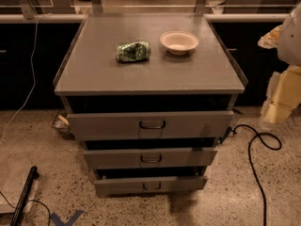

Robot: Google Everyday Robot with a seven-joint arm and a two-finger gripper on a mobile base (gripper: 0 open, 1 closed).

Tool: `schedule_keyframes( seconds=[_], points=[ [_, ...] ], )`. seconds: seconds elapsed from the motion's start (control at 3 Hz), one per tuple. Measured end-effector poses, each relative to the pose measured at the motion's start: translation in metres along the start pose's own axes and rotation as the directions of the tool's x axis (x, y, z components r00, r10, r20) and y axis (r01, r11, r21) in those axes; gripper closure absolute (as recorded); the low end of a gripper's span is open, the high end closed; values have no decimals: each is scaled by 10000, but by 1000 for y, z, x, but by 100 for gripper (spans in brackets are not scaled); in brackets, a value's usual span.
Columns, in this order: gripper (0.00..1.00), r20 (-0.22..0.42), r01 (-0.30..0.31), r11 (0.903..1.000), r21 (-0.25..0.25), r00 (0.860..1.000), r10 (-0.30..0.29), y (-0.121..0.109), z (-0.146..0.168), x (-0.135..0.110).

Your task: Open top drawer

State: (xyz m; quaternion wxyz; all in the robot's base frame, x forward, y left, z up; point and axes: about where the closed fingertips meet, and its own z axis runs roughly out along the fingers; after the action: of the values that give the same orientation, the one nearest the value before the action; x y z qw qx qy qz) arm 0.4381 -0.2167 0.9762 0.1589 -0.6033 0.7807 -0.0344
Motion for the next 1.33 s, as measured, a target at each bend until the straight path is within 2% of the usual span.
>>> schedule_keyframes(
  seconds=[0.33,0.67,1.0,1.33],
  points=[
    [0,137,16,10000,48,9999,-17,0,-2,-1],
    [0,936,-159,9994,-298,9954,186,6,11,6],
    [0,2350,-253,9978,-620,9712,392,16,29,16],
    [0,4005,-283,9965,-780,9145,573,25,55,28]
  ],
)
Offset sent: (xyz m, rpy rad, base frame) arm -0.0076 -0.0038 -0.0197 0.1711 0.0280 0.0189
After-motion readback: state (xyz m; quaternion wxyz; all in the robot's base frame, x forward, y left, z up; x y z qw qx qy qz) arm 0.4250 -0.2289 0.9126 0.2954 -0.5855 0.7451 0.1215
